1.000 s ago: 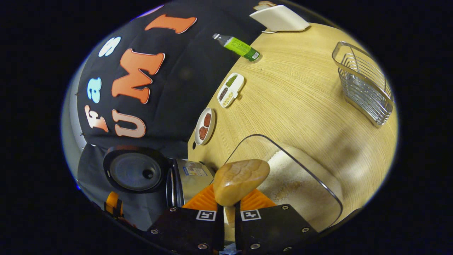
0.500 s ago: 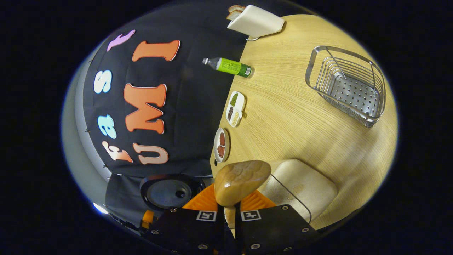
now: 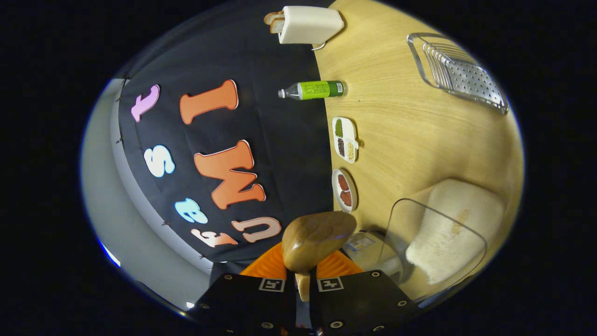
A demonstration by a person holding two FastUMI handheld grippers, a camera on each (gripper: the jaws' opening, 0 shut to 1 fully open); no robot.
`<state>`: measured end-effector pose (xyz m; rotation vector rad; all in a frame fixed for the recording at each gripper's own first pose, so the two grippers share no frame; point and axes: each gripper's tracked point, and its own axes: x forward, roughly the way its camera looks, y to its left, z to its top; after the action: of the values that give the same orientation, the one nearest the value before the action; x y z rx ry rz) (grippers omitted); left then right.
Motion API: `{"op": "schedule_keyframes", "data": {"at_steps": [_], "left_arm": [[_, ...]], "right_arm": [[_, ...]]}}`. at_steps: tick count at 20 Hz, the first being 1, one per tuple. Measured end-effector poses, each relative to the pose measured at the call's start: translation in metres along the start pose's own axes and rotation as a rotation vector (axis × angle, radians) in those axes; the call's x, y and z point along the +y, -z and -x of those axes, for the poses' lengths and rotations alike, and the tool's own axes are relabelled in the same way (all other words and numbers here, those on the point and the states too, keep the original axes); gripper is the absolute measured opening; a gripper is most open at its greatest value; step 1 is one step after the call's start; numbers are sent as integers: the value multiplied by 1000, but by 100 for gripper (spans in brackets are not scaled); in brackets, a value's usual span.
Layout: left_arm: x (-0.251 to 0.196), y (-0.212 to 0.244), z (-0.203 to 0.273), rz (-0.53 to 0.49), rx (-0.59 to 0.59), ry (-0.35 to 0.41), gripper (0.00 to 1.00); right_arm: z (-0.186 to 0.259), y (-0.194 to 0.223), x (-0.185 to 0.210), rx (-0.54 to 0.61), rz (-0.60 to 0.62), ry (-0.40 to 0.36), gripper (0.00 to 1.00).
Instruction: Close the left gripper, press the button to open the rice cooker; take a wooden spoon from the chopstick holder with the right hand, scoop a spoonful of rice and pour it into the rice cooker, then put the wooden spoon back into the chopstick holder.
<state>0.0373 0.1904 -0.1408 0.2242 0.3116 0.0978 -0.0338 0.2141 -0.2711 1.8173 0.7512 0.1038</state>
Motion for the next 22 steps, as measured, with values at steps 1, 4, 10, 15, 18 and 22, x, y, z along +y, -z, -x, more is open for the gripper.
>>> {"op": "schedule_keyframes", "data": {"at_steps": [1, 4, 10, 15, 18, 22], "left_arm": [[4, -1, 1, 3, -3, -9, 100], [18, -1, 3, 7, -14, -35, 100], [47, 2, 10, 13, -29, -96, 100], [69, 8, 15, -2, -25, -139, 97], [78, 13, 17, -5, -18, -159, 95], [91, 19, 29, 9, -11, -195, 97]], "right_arm": [[-6, 4, 3, 6, -2, -4, 11], [-22, 26, 18, 51, 5, -10, 11], [-62, 67, 36, 122, 73, 26, 11], [-95, 95, 49, 147, 181, 70, 11], [-112, 108, 60, 159, 236, 81, 11], [-128, 124, 66, 155, 418, 128, 11]]}}
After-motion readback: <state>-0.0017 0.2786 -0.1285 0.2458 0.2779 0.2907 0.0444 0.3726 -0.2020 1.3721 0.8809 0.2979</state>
